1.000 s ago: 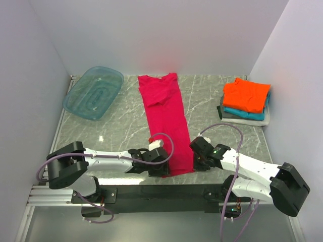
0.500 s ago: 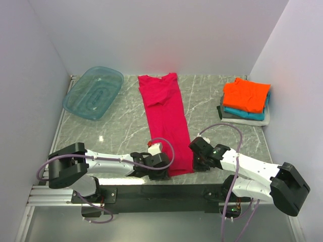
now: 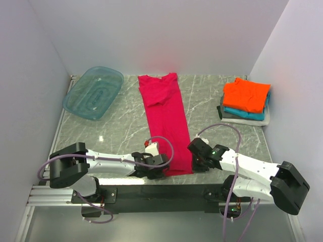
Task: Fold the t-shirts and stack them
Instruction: Fold the tshirt
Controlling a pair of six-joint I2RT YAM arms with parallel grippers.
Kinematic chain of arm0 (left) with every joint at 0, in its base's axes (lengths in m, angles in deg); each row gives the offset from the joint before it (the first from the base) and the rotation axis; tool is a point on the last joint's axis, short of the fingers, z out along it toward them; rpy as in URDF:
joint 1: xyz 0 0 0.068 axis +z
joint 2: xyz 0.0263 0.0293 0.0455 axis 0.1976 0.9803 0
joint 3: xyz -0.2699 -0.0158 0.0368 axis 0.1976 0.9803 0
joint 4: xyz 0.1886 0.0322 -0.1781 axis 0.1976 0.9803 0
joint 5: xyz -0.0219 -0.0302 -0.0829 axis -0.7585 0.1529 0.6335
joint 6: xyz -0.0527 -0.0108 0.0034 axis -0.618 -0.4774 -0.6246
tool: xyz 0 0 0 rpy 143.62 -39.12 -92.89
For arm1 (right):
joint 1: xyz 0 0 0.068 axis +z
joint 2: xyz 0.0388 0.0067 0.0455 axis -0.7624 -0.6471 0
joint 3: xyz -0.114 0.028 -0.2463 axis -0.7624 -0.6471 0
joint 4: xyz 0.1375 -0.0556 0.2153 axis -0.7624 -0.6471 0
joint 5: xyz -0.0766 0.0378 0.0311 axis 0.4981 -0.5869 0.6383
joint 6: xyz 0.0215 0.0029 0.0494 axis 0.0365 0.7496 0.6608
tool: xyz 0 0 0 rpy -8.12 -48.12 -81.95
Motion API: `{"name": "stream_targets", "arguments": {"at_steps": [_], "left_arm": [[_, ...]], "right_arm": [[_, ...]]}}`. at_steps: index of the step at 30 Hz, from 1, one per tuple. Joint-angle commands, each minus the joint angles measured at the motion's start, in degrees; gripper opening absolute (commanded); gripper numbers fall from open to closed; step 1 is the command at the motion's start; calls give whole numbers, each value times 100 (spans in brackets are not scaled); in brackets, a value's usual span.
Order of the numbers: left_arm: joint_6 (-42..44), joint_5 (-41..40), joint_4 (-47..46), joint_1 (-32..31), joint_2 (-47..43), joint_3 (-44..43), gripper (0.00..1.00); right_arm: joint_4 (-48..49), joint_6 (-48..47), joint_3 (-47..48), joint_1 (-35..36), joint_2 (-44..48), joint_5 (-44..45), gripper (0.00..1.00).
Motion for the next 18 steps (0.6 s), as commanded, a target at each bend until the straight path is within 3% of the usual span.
{"name": "stream_targets", "arguments": {"at_steps": [1,5,12,18], "left_arm": [[261,-519,1176,13,313,266,2],[647,-501,1361,-58,59,293,1],[1509,210,1344,-400,-758,345,1],[1458,746,1423,-655,-1206,275,1]], "right_arm": [[-174,90,295,133,74,7,0],[-543,63,427,283,337,-63,0],[-982,239,550,722,627,-344,0],[-1343,731,786,1468,829,-520,0]]}}
